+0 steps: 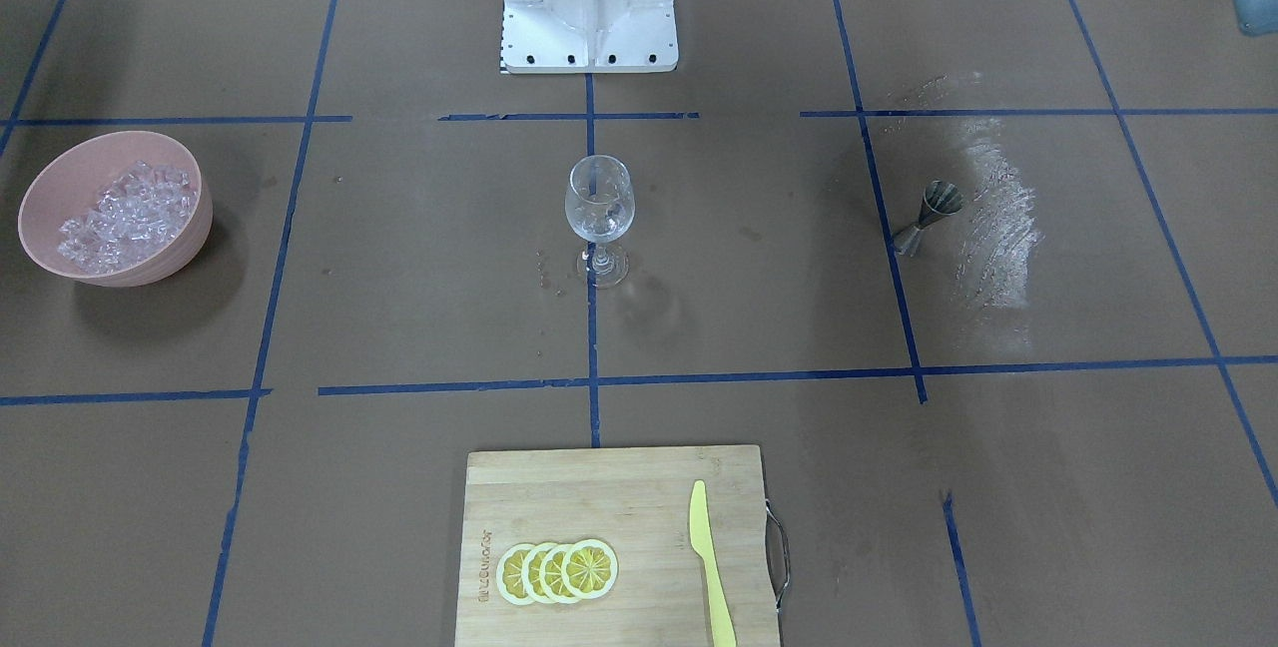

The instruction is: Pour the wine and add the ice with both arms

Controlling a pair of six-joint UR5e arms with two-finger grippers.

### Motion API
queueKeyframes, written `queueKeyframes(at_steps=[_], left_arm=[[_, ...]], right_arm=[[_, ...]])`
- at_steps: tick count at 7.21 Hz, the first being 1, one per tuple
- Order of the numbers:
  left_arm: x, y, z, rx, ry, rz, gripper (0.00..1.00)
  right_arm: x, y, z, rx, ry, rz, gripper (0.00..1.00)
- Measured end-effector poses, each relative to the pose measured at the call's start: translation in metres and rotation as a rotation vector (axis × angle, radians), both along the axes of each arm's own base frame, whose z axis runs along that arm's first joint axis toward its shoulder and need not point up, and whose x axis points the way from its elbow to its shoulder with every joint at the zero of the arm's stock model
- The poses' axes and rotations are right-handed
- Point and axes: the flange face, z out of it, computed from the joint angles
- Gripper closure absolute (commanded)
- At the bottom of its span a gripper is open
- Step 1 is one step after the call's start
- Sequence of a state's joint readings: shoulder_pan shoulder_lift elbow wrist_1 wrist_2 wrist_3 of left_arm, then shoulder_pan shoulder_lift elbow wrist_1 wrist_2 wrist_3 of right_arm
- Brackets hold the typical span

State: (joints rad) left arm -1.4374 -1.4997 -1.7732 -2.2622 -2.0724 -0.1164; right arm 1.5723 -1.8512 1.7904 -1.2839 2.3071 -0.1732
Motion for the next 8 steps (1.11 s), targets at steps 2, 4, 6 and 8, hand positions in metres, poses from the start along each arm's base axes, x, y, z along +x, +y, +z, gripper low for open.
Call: queueKeyframes(at_steps=[2,4,6,8], left_arm=[[-0.024,0.034,0.066,-0.249,-0.04,0.007,0.0],[-0.045,0.055,0.097,-0.549,0.021,0.026,0.0],[-0.048,0.072,0.106,-0.677,0.07,0.091,0.0],[-0.049,0.077,0.105,-0.697,0.08,0.101,0.0]], right_arm=[[0.0,0.001,0.0,0.001,0.0,-0.002,0.0],[0.0,0.001,-0.001,0.002,-0.007,-0.002,0.0],[-0.003,-0.001,-0.017,0.014,-0.05,0.001,0.0],[-0.01,0.0,-0.055,0.002,-0.129,0.052,0.0]])
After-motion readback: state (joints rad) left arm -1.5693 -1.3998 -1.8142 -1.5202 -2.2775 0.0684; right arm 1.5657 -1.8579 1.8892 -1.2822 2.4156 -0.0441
